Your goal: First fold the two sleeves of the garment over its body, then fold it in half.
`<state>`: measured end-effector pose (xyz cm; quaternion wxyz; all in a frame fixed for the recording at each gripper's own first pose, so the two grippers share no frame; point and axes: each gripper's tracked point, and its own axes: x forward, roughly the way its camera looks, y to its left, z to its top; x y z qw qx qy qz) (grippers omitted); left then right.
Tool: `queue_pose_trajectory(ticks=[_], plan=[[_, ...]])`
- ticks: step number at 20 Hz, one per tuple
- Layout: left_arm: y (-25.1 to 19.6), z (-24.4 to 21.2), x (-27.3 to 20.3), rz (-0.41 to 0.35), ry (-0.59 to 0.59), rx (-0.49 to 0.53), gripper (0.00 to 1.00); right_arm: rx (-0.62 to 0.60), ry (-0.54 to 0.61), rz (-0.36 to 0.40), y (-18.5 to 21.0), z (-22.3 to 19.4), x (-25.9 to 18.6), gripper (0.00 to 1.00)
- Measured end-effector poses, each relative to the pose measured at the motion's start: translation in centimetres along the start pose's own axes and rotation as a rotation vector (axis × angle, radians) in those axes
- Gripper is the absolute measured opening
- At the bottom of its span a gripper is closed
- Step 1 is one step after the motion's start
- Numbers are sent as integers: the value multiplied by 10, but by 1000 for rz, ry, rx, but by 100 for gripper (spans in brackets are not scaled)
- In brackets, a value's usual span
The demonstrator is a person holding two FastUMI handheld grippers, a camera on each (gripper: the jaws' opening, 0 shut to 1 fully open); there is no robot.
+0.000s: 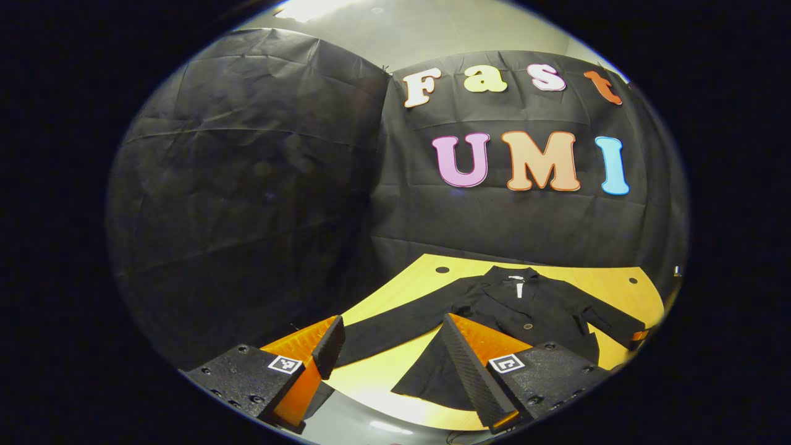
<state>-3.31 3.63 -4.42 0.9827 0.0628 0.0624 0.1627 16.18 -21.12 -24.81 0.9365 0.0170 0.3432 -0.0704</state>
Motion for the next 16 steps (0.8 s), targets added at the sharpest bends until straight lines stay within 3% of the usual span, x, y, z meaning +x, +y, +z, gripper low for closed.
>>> queue_pose_trajectory(ticks=[4, 9, 10, 11, 15, 16], plan=[[-2, -2, 1, -5, 1, 7, 93, 1, 6, 0, 0, -1, 1, 98], [-3, -6, 2, -13, 11, -5, 94, 10, 25, 5, 6, 0, 2, 82], [-4, -8, 2, -14, 13, -4, 94, 4, 25, 4, 7, 1, 2, 66], [-4, -8, 2, -16, 13, -4, 94, 1, 28, 15, 10, 0, -1, 65], [-6, -11, 1, -22, 20, -8, 94, -2, 30, 42, 21, 0, 0, 41], [-7, -12, 1, -23, 21, -8, 94, -5, 29, 52, 22, 2, -1, 27]])
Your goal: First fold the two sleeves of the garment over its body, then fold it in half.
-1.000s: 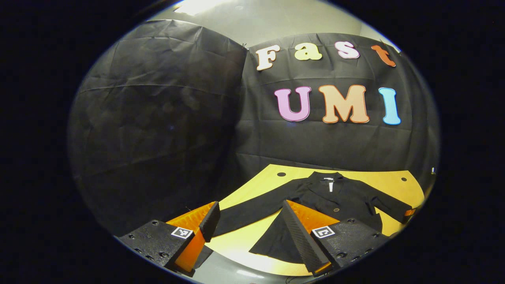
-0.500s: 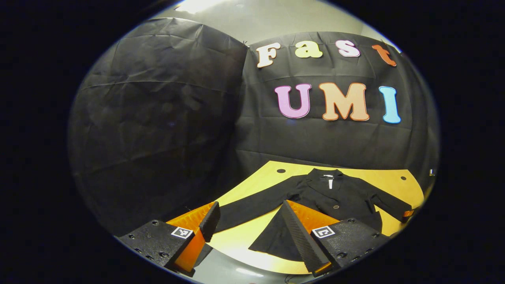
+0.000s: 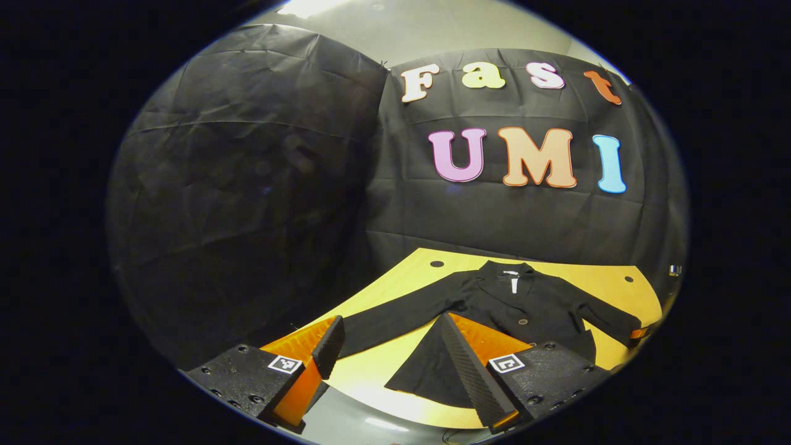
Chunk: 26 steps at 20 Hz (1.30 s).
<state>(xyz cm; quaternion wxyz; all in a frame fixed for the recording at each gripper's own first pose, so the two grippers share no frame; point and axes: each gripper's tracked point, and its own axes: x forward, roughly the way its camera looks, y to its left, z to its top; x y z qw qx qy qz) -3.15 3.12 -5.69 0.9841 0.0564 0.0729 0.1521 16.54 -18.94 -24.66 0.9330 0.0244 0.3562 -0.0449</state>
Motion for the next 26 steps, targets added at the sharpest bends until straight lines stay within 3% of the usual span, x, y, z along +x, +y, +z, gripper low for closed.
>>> queue_pose_trajectory(ticks=[2, 3, 4, 6, 21, 26], plan=[[-2, 0, 0, -4, 0, -1, 94, -3, 0, 16, 2, 0, 0, 15], [-3, 1, 1, -7, 0, 0, 94, -2, 12, 16, 3, -2, -1, 16], [-4, 0, 1, -9, -1, 1, 94, -4, 9, 18, 3, 1, -1, 8], [-7, 0, 2, -14, 2, -1, 94, -8, 14, 18, 4, 0, -1, 5], [-29, -16, 15, -40, 12, -35, 94, 29, 45, 42, 6, 6, -8, 2], [-26, -19, 22, -62, 28, -31, 94, 40, -6, 54, 23, 40, -22, 2]])
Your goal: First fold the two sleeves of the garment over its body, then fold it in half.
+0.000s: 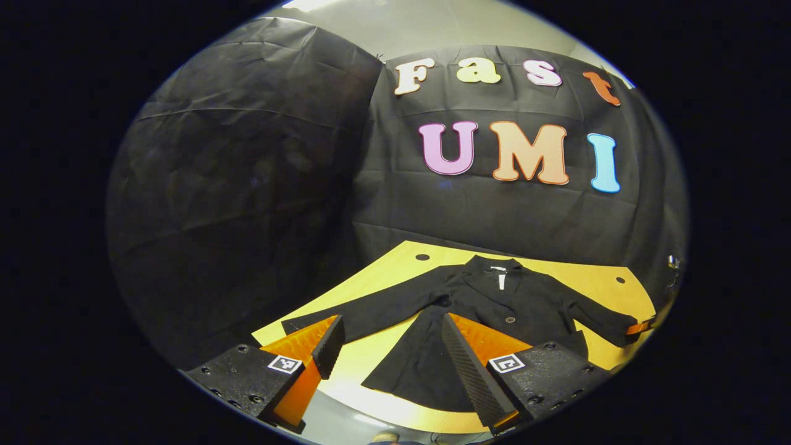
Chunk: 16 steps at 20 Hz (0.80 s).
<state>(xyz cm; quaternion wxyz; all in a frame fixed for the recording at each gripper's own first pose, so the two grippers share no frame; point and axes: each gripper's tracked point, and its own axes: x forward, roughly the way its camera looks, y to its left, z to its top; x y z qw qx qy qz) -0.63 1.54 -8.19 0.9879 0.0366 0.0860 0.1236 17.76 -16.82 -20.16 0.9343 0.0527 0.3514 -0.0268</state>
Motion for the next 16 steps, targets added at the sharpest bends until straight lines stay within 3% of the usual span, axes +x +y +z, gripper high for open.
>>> queue_pose_trajectory(ticks=[9, 16], plan=[[32, 11, 35, -78, 4, 30, 94, 6, -178, -16, 60, 110, -15, 2], [65, 14, 66, -117, 18, 41, 94, -83, -244, 17, 162, 168, -9, 2]])
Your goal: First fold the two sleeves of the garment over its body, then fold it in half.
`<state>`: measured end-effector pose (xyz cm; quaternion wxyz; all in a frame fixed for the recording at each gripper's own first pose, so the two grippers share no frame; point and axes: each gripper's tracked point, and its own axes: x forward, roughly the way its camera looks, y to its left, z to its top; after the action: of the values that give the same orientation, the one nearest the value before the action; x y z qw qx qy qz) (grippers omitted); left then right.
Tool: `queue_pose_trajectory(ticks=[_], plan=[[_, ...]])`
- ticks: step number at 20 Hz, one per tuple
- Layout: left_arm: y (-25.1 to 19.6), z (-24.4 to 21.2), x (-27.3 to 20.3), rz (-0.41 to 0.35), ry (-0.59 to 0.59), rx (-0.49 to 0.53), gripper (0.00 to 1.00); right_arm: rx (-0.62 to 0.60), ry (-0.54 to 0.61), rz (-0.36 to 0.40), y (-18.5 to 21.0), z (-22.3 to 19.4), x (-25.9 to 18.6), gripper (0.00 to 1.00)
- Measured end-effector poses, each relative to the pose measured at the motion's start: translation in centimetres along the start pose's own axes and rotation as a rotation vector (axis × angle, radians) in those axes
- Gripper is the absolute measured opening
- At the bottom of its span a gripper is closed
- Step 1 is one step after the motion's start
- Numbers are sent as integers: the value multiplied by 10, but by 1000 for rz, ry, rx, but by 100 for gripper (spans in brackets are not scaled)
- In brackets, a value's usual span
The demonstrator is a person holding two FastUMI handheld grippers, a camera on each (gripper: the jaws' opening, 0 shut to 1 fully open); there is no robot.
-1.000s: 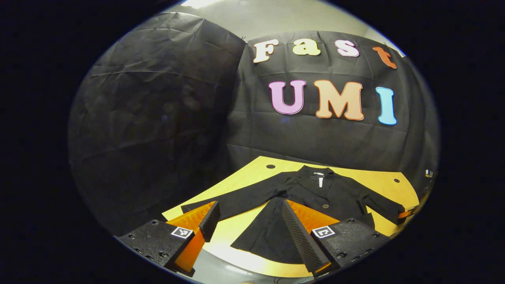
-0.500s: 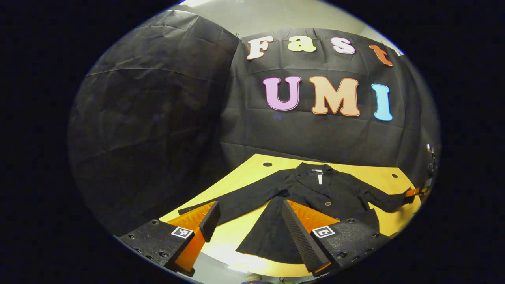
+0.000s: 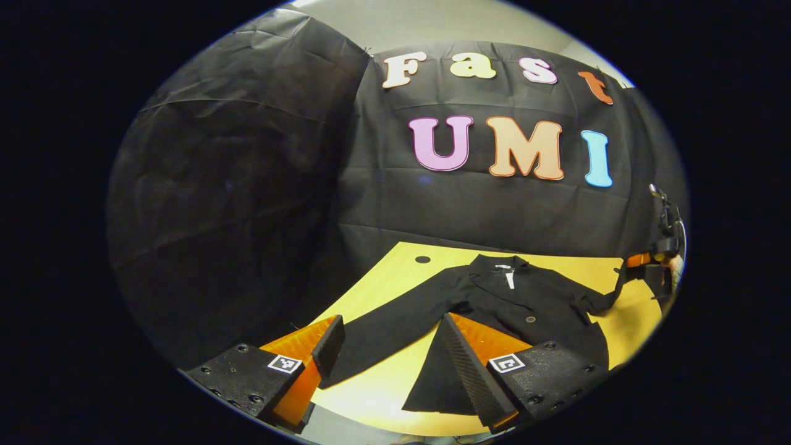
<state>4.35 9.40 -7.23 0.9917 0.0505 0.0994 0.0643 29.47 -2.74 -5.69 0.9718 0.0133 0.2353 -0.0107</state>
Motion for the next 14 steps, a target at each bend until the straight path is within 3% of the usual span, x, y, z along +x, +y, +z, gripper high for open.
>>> queue_pose_trajectory(ticks=[6, 14], plan=[[20, -8, 18, -39, 26, -39, 94, -73, -46, 73, 105, 45, 31, 2], [39, -18, 38, -79, 56, -27, 94, -118, -45, 150, 211, 48, 62, 2]])
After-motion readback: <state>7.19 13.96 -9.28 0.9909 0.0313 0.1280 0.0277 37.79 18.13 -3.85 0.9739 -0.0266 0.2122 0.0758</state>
